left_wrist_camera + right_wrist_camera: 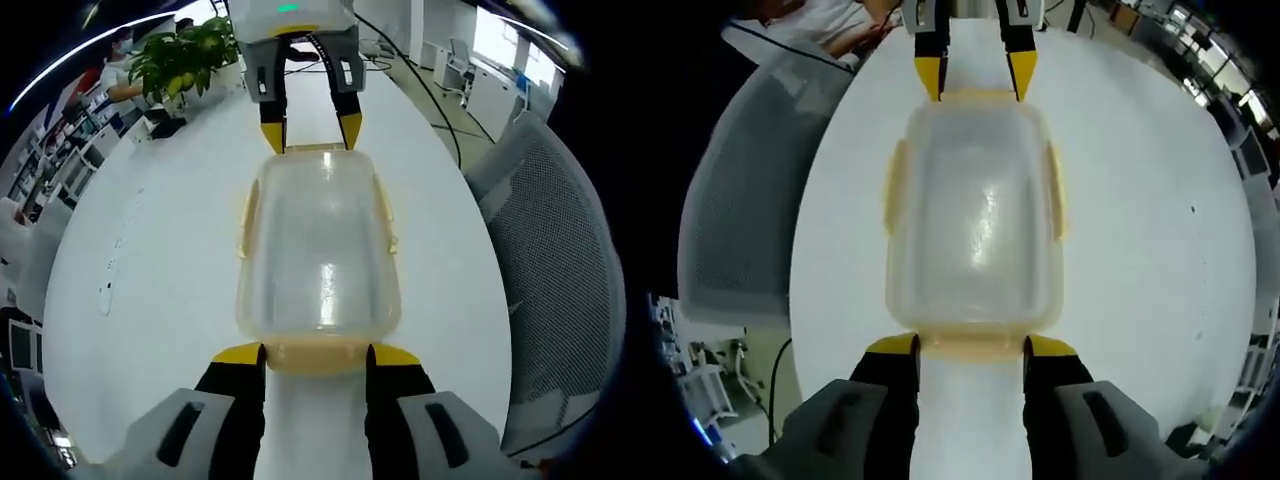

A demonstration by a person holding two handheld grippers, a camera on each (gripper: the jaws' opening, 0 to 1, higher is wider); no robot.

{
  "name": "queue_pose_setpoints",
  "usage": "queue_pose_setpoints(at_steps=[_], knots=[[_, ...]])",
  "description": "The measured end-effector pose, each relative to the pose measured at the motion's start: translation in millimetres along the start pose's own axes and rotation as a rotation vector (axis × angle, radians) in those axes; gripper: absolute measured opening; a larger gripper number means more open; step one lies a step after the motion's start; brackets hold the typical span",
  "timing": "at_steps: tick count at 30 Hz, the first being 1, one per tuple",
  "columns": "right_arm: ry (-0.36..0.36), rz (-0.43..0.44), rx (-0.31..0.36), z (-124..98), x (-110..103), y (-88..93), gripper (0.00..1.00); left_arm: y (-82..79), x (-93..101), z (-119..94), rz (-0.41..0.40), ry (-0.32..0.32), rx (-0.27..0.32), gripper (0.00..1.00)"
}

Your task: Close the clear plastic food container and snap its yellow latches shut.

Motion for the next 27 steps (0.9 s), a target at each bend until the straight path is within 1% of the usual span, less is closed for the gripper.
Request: queue_pose_setpoints(at_steps=[15, 27], knots=[[0.006, 0.007, 0.006, 2.6, 0.8, -0.1, 0.38, 6.2, -1.0, 3.0, 0.028, -0.016, -0.009, 0.33], [0.029, 0.039, 0.028, -0.1, 2.1, 3.8, 0.40, 6.6, -0.6, 0.4, -0.013, -0.020, -0.003, 0.34]])
Point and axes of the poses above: the point that each gripper's makers call its tool centre point, and the gripper's own axes: z roughly forward along the fingers, x roughly to its right, y roughly out of its underside, the point moved 2 cm from there along -z, roughly backward along the fingers, and after that the axes turned 5 degrees about -z, right-handed, at the moved point
